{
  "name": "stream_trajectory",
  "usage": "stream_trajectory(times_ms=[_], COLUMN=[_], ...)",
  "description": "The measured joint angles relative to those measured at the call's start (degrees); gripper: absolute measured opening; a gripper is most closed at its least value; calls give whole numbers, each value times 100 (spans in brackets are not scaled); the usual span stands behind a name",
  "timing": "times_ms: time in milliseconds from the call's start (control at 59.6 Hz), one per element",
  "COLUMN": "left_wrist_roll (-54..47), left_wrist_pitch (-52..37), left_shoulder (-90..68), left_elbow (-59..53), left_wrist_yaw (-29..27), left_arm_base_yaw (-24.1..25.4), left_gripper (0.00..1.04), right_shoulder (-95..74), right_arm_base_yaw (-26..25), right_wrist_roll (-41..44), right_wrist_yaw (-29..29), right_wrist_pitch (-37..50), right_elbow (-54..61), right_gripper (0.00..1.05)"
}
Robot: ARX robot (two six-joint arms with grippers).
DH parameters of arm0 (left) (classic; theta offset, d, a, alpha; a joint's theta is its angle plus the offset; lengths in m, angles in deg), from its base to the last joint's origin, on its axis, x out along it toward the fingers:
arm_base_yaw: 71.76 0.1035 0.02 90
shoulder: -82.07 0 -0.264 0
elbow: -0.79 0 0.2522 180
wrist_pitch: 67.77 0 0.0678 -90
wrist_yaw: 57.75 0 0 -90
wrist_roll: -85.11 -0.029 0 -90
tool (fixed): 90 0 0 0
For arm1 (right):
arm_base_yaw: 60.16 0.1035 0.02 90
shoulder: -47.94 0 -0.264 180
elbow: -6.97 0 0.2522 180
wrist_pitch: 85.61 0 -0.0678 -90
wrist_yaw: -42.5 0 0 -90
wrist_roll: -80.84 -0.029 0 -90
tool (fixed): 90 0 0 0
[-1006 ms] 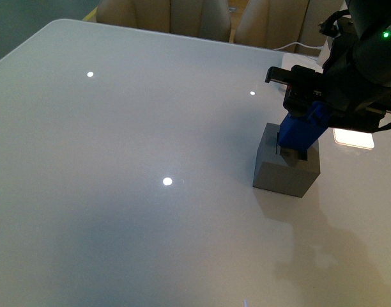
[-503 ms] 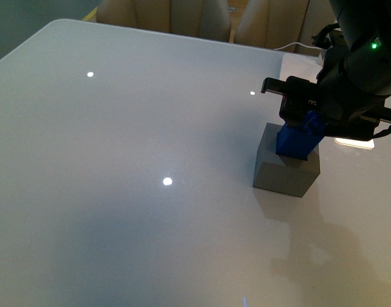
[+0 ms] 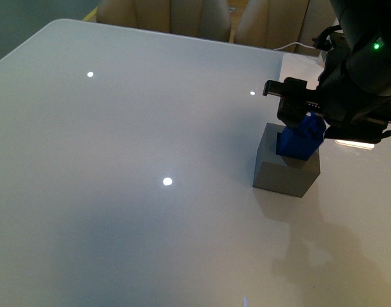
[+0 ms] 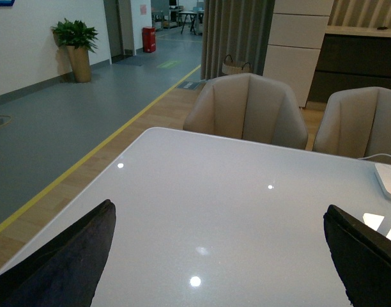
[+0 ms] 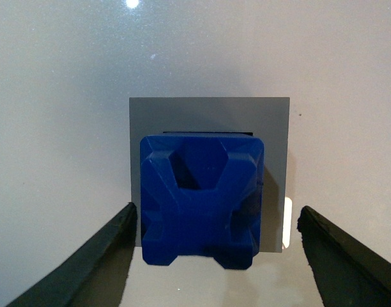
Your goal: Insert blue part into gray base
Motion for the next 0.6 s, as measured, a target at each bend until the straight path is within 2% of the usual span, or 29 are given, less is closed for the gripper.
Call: stream_trajectory(times_ms=[84, 201, 520, 553, 587, 604], left_wrist_roll=[0, 0, 0, 2, 0, 2], left_wrist_pitch=[0, 0, 0, 0, 0, 0], left_shoulder=[0, 0, 0, 0, 0, 0], left_elbow=[0, 0, 0, 0, 0, 0], left_wrist_yaw=[0, 0, 0, 2, 0, 0], left_arm_base_yaw=[0, 0, 0, 0, 0, 0], left_gripper=[97, 97, 97, 97, 97, 97], right_shoulder=[-2, 164, 2004, 2000, 1969, 1963], right_arm_base_yaw=[7, 9, 162, 160, 133, 87], right_wrist_roll=[-4, 13, 516, 634, 997, 1325], right_wrist_yaw=[0, 11, 728, 785, 780, 710], right_wrist_pitch=[103, 389, 1141, 1626, 2653, 3668], right_elbow=[17, 229, 1504, 1661, 2000, 2385], right_gripper=[97, 96, 95, 93, 88, 83])
